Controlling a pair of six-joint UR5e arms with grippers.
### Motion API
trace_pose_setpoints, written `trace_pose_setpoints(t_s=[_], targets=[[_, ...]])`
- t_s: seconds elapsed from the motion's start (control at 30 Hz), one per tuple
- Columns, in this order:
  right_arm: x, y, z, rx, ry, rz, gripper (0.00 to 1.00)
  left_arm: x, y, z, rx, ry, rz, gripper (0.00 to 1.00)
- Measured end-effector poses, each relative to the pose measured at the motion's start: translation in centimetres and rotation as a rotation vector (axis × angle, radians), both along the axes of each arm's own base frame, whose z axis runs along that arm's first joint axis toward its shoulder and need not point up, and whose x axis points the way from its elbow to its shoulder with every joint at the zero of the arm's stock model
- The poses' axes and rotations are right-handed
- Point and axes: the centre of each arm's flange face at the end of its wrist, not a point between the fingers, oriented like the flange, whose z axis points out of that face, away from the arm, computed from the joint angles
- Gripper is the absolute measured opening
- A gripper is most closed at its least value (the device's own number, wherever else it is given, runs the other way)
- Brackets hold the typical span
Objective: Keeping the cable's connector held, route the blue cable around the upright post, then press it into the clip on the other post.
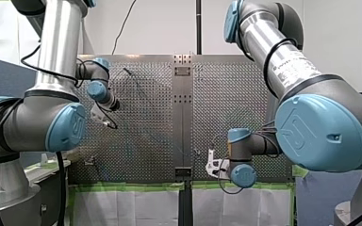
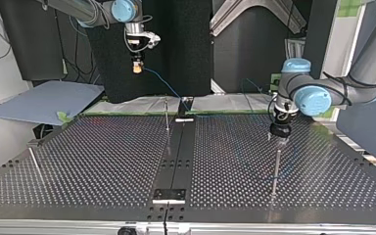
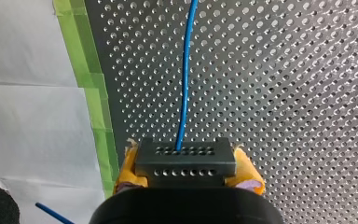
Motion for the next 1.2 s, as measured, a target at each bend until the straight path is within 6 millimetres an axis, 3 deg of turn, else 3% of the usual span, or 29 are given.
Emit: trace_pose_setpoints(t_s=[0.17, 0.93, 1.2], targets=[[0.0, 0.0, 0.0, -0.001, -0.001, 0.001, 0.00, -0.4, 0.2, 1.5, -0.004, -0.025, 0.002, 0.99], [0.0, -0.1, 0.0, -0.004, -0.002, 0.000, 0.00, -3.7, -0.3, 3.2, 0.041, -0.043, -0.011, 0.99], [0.0, -0.1, 0.1, -0.005, -0.005, 0.001, 0.00, -4.9, 0.5, 3.1, 0.043, -0.066, 0.033, 0.99]])
